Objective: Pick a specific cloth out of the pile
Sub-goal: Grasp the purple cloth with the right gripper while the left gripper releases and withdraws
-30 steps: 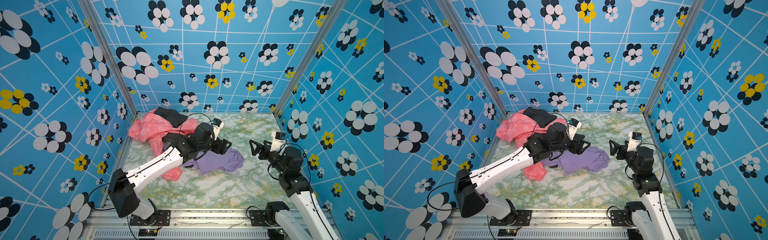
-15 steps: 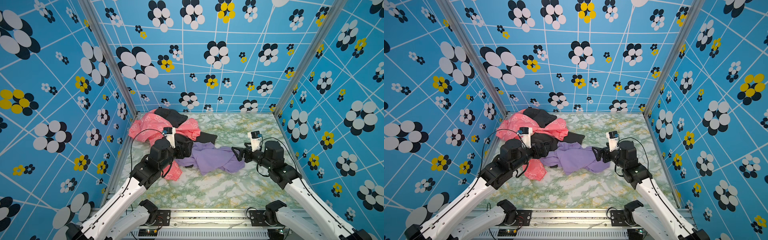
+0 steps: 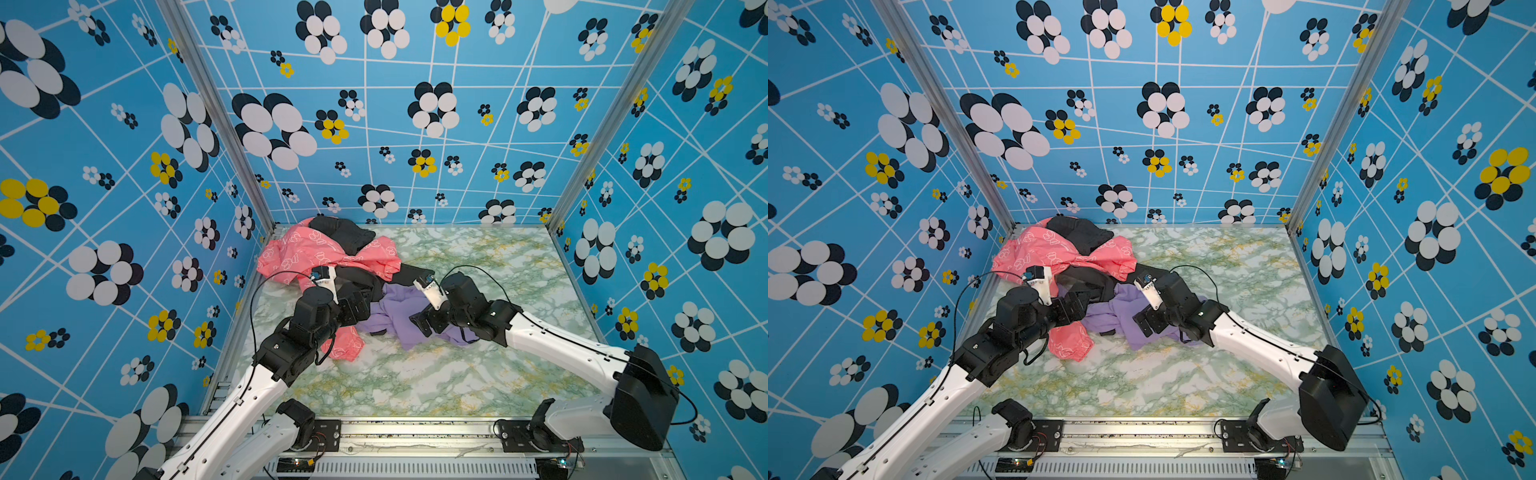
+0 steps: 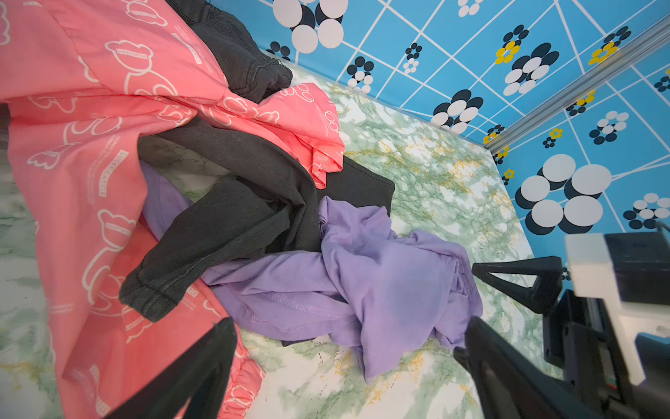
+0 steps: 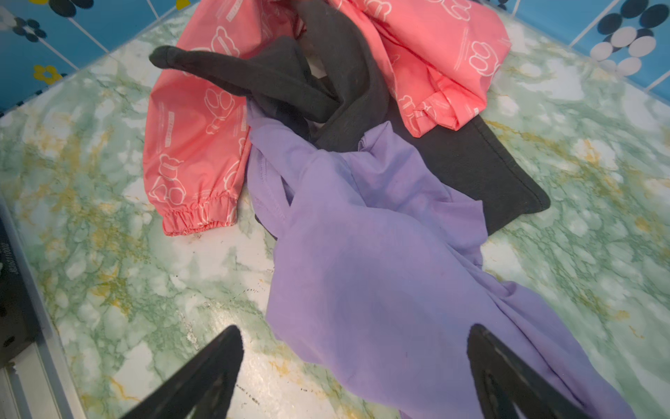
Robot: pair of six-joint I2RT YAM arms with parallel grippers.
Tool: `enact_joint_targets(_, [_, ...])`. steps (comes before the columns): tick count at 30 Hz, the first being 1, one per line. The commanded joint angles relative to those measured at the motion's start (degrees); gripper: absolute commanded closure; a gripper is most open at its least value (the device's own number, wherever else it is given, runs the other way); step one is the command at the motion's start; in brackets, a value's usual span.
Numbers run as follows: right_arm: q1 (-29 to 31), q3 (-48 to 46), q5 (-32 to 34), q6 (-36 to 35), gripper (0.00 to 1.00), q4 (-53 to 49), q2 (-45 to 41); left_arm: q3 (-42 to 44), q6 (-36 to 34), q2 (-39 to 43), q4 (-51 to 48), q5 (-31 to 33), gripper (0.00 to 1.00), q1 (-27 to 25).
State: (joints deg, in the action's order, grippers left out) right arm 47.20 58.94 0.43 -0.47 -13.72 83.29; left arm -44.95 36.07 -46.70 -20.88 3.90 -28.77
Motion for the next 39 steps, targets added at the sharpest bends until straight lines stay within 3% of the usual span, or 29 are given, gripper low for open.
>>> enact_joint_targets(1, [1.7, 4.6, 3.4, 1.4, 0.04, -3.3, 5.3, -1.4, 0.3, -0.2, -0.9, 0.0, 0.01, 0.6])
enact_joint_targets(9, [2.5, 14.5, 2.6, 9.5, 0.16, -9.1, 18.7, -0.2, 0.5, 1.5, -1.4, 0.1, 0.01, 1.6])
enact_joint_targets(11, [2.5, 16.6, 1.7, 10.5, 0.25, -10.8, 21.5, 0.1, 0.7, 1.9, -1.5, 0.0, 0.01, 1.9])
enact_joint_targets(16, [2.5, 21.2, -2.6, 11.8, 0.6, -15.3, 26.9, 0.5, 1.0, 2.6, -1.5, -0.7, 0.01, 2.8])
enact_joint_targets(20, [2.5, 21.5, -3.8, 12.9, 0.82, -14.9, 27.1, 0.7, 1.2, 2.8, -1.5, -1.2, 0.01, 3.4])
enact_joint_targets(28, [2.1, 20.6, 1.4, 11.6, 1.0, -11.9, 19.1, 1.3, 1.6, 3.7, -1.7, -1.2, 0.01, 3.9])
enact_joint_targets(39, [-1.0, 13.5, 10.3, 8.7, 1.0, 0.3, -1.3, 2.4, 2.0, 5.4, -2.1, -0.8, 0.01, 4.3])
